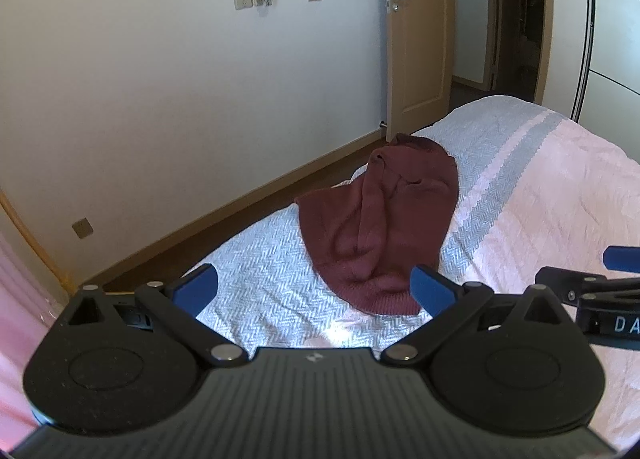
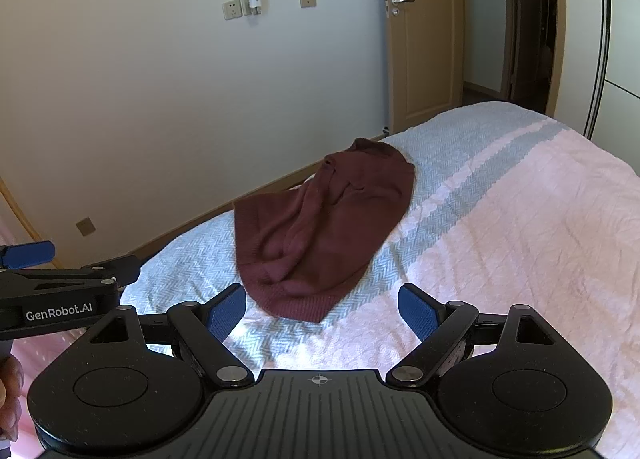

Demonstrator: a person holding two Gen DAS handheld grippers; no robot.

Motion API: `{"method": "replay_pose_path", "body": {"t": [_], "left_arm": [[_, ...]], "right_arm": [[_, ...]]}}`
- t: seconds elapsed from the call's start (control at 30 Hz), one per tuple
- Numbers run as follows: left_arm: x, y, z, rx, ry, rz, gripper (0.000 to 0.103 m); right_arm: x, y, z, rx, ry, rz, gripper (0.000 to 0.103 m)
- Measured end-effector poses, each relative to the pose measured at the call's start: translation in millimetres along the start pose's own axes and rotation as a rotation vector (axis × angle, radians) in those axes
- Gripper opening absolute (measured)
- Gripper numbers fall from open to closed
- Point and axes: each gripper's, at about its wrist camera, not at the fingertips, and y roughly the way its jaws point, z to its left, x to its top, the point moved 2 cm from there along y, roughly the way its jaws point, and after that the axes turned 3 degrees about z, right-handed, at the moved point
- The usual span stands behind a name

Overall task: Fold clothes
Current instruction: 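Move both grippers toward the crumpled maroon cardigan on the bed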

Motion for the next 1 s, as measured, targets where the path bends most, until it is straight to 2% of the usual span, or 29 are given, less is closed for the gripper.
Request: {"method": "replay_pose_path", "body": {"t": [0.27,0.47,0.73,1.0], "left_arm": [[-13.2,-5.4,-9.0,-0.011,-0.020,0.007,0.101],[-8.7,-2.2,-3.4,-0.009,-0.034,0.036,0.101],[-15.4,-7.0,-10.1,0.019,-0.068,0.057,0.101],[-18.6,-12.0,-19.0,0.025,-0.060,0.053,0.101]], "right_arm": [[-0.2,2.3,-5.2,0.007,0.005,0.001,0.086],[-6.9,6.7,-7.3,0.024,-0.001,0.004,0.086],[-11.8,6.1,-16.4,0.060,-0.031,0.012,0.086],[-12.7,2.6,-31.6,0.089,-0.036,0.010,0.086]]}}
